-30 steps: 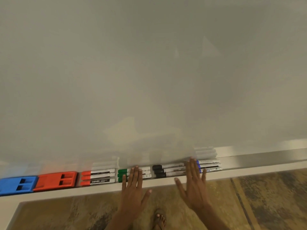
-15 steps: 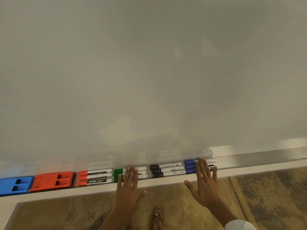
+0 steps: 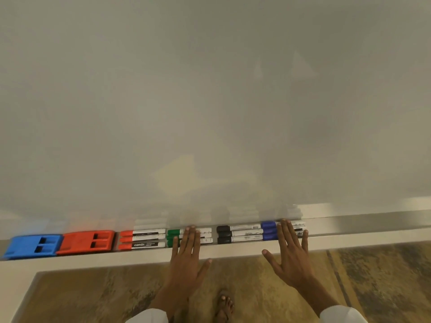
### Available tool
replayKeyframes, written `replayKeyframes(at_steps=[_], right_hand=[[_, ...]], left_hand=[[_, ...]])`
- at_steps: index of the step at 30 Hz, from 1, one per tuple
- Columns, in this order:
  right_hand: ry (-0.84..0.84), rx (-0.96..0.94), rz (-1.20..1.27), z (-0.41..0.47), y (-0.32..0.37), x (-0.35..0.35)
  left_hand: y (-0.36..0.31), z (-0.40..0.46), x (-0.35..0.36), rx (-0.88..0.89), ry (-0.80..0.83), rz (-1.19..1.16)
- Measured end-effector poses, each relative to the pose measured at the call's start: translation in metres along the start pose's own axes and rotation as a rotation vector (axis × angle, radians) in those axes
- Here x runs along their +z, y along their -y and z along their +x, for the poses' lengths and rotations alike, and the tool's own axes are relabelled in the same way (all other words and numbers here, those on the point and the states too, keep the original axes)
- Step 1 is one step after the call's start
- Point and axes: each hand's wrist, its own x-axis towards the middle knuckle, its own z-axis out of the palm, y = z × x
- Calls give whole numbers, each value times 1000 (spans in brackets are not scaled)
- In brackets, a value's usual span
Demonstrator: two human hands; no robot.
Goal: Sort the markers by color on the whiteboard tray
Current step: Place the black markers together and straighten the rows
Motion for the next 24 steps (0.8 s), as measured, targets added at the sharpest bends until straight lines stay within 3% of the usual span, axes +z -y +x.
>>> replayKeyframes(at_steps=[24], right_hand=[[35, 11, -22, 0, 16, -2]], left_hand=[[-6, 0, 0, -54, 8, -22]])
